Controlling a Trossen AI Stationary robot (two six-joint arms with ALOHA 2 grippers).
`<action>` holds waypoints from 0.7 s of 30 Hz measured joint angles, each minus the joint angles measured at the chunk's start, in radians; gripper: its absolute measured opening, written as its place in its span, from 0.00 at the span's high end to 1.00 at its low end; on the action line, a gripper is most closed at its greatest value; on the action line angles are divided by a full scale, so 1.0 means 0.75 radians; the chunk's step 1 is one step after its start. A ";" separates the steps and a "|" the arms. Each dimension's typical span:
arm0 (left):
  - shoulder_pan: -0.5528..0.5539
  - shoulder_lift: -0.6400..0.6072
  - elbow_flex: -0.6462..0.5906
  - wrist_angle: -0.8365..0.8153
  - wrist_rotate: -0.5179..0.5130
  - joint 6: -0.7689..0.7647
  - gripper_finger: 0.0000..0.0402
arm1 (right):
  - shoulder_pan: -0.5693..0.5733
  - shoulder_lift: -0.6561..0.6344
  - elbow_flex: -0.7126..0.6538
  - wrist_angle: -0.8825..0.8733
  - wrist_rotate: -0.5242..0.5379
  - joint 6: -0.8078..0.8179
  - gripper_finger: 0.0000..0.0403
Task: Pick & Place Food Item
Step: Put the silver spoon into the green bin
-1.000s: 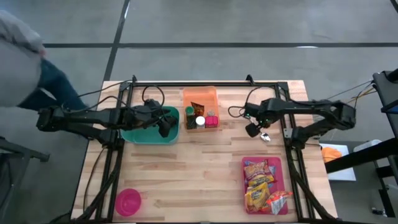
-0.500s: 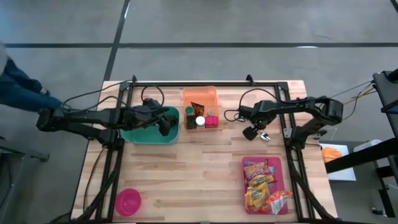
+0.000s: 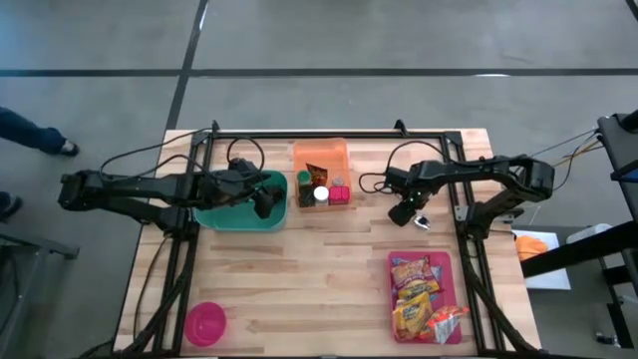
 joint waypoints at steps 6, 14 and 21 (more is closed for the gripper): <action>0.000 0.000 0.000 0.000 0.000 0.000 0.42 | 0.008 -0.002 0.000 0.012 -0.024 0.032 0.95; 0.001 0.000 0.000 -0.001 0.000 0.001 0.42 | 0.087 -0.029 0.003 0.030 -0.030 0.038 0.97; 0.001 0.054 -0.002 0.011 0.027 0.052 0.42 | 0.227 -0.132 0.033 0.022 -0.034 0.051 0.97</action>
